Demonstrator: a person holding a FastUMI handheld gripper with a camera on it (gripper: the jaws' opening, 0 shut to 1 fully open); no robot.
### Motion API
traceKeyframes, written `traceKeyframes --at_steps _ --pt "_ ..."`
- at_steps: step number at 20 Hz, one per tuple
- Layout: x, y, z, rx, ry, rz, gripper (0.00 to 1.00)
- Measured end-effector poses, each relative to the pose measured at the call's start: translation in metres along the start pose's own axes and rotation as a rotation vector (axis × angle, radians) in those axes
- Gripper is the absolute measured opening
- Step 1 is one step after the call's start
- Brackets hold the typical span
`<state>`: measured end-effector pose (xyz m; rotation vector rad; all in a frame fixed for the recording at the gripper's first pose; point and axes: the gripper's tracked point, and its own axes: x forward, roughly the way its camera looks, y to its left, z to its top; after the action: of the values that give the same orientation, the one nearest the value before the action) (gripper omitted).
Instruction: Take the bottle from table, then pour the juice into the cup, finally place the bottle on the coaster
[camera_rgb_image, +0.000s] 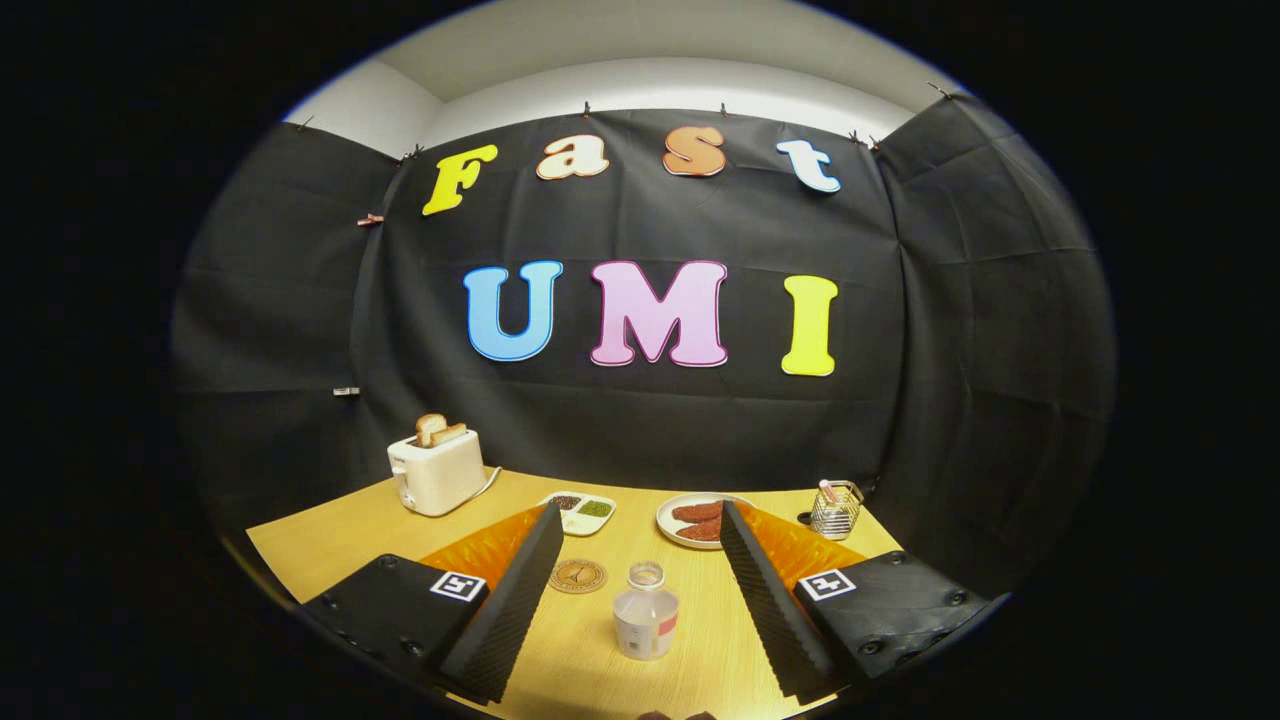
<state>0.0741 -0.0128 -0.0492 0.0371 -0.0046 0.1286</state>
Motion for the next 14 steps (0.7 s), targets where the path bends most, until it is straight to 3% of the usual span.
traceKeyframes --at_steps 14 --pt "0.057 -0.013 -0.091 -0.007 0.073 -0.005 0.97"
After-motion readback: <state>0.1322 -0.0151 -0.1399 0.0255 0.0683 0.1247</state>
